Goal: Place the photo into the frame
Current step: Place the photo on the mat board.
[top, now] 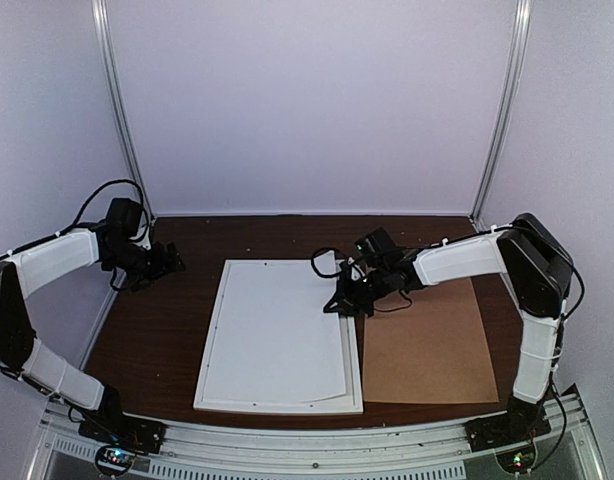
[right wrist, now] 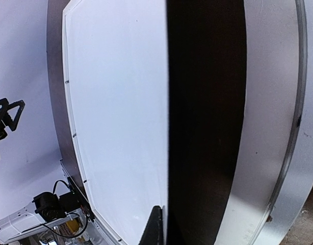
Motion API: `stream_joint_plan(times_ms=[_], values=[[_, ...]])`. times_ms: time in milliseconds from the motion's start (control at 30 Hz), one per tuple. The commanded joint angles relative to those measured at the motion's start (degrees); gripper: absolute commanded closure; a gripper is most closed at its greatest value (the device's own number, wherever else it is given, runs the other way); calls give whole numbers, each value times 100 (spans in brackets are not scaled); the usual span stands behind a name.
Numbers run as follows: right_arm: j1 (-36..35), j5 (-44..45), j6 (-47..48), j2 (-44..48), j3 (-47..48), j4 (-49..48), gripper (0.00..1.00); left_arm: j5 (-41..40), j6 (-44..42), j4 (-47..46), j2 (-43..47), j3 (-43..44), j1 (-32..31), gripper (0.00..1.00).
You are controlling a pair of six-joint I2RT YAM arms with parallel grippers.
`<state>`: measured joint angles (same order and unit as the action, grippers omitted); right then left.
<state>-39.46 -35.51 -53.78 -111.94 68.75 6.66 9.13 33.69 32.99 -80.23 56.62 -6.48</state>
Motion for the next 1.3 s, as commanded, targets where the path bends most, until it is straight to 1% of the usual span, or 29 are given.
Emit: stream_joint_plan(times_ms=[0,567,1233,1267], values=[[-25,84,145,37,91,107,100,61,-47,-205,-29,18,-46,2],[-33,-83,313,76,147,293,100,83,-21,-231,-89,41,-64,2],[-72,-100,349,-136,270,295,100,106,-35,-232,-134,42,-94,2],[-75,-85,361,-131,270,325,98,105,-33,-231,-126,43,-91,2]])
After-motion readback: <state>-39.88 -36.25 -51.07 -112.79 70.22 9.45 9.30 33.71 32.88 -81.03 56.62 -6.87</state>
